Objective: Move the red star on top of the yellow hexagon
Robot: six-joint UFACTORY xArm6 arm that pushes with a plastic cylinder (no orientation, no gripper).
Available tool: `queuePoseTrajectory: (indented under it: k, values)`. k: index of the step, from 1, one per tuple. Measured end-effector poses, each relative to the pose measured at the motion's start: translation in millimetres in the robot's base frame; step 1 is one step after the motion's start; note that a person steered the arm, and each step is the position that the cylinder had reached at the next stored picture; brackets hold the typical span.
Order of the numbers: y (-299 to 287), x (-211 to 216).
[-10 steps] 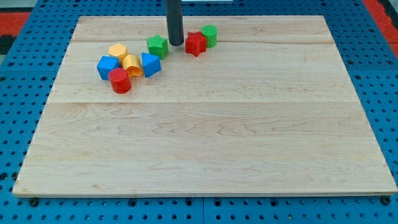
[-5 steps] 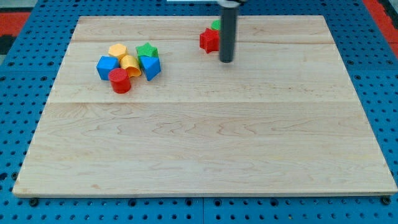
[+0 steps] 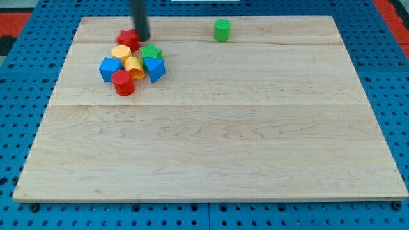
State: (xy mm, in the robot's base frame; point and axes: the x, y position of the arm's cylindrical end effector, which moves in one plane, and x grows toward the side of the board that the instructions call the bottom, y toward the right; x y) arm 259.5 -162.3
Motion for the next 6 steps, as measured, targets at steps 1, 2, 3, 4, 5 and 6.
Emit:
queuePoseTrajectory:
  k: [1, 2, 3, 4, 5, 6]
  values:
    - [3, -12]
    - [-70, -46]
    - [-130, -32]
    - [-85, 6]
    - [-16, 6]
    - [14, 6]
